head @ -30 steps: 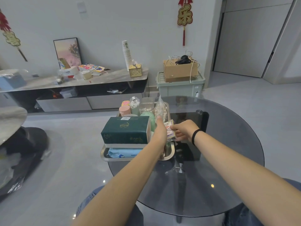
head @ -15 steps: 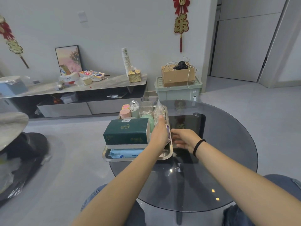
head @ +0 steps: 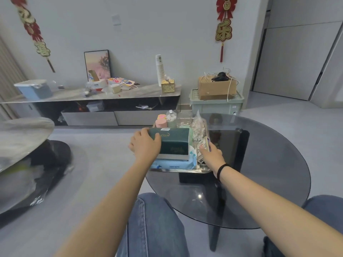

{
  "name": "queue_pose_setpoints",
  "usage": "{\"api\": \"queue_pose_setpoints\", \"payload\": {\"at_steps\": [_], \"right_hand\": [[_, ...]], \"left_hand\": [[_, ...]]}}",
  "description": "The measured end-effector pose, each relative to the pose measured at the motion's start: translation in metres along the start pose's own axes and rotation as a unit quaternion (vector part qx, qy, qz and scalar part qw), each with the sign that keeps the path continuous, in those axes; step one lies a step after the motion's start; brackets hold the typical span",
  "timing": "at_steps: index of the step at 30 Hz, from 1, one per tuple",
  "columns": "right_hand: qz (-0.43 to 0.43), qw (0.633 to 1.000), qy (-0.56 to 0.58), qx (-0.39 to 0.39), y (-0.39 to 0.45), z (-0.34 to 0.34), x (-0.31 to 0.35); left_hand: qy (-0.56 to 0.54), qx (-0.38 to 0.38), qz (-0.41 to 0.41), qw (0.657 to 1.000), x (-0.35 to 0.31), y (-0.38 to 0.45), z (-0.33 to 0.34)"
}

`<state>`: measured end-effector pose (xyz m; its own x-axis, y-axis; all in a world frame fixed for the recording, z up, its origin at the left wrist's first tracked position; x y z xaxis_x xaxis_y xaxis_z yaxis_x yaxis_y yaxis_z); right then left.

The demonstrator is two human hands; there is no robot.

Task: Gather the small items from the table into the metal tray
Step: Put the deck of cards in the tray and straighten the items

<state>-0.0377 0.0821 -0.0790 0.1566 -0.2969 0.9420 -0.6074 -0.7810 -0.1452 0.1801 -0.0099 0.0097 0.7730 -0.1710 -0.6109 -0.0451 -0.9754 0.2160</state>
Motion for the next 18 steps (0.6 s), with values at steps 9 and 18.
{"api": "queue_pose_setpoints", "payload": {"at_steps": [9, 18], "right_hand": [[0.009, 1.000, -0.007, -0.018, 0.009, 0.010, -0.009], [0.012, 1.000, 0.014, 0.010, 0.024, 0.001, -0.026]], "left_hand": [[-0.310, 0.198, -0.130, 0.921, 0.036, 0.004, 0.020], [-0.315, 0.213, -0.165, 0.910, 0.042, 0.002, 0.048]]}}
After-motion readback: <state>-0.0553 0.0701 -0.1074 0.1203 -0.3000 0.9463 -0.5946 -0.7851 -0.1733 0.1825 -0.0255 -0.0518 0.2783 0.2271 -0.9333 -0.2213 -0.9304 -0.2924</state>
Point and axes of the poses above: each hand's wrist, its own y-axis towards the middle knuckle, its own z-axis out of the palm, x = y × z, the point moved 7 cm from there along y, towards the middle knuckle
